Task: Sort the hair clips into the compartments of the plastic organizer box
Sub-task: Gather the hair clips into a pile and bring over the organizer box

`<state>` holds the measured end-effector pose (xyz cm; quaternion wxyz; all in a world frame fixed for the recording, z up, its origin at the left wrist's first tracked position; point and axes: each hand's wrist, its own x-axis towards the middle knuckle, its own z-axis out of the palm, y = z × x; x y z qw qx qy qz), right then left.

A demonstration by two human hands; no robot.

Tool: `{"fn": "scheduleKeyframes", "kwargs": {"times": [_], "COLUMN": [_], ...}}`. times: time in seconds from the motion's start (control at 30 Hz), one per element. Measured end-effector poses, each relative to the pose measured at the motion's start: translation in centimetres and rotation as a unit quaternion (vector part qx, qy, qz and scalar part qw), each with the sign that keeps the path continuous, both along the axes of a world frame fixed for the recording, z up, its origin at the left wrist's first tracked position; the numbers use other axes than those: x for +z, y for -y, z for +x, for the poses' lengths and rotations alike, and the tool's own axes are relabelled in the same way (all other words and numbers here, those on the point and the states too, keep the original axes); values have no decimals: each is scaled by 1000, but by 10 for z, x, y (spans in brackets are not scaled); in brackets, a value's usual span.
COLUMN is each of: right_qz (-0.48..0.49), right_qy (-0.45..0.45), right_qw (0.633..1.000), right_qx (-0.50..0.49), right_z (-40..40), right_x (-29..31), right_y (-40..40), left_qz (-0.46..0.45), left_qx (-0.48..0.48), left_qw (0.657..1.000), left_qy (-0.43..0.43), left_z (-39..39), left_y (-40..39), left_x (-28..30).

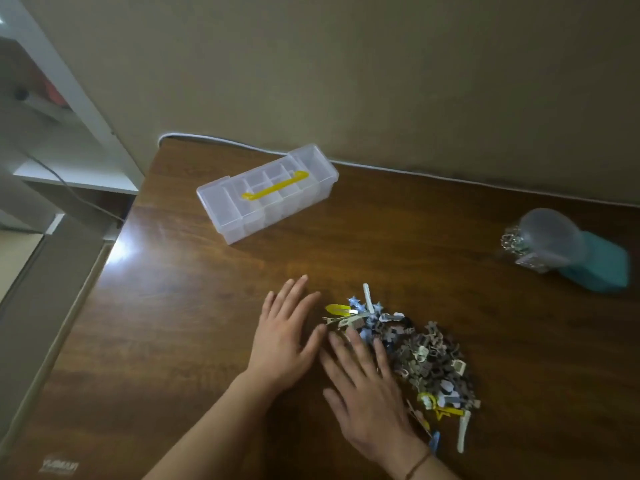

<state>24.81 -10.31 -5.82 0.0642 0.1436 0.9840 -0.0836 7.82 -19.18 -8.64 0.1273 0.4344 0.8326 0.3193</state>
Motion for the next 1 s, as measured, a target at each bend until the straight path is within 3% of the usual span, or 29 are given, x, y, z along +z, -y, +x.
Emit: {"fn": "scheduleKeyframes", "kwargs": {"times": [0.13,0.23,0.33,0.5,0.77,1.0], "right_qz": [-31,-37,-66,-53,-56,-143], "right_qy": [-100,-62,-4,-1,7,-87], "right_qw": [983,942,924,933,985,978], "right_qx": [-154,-326,-377,-356,-162,-123], "right_z": [69,117,120,97,81,58], "right_x": [-1,-16,-25,-22,-20,-3], "right_y": [-17,-25,-30,-56,-92,-129], "left_qz": [-56,-108,-140,-149,-142,-112], "left_qx": [-99,-159,-177,-199,-216,-149], "left_qw": [993,980,970,965,963,981], "left_qy": [-27,-50,-84,-85,-75,-47], "left_z": [2,6,12,27,59,38], "left_y": [-25,-37,-41,-52,-58,-68], "left_x": [5,6,5,8,9,12]}}
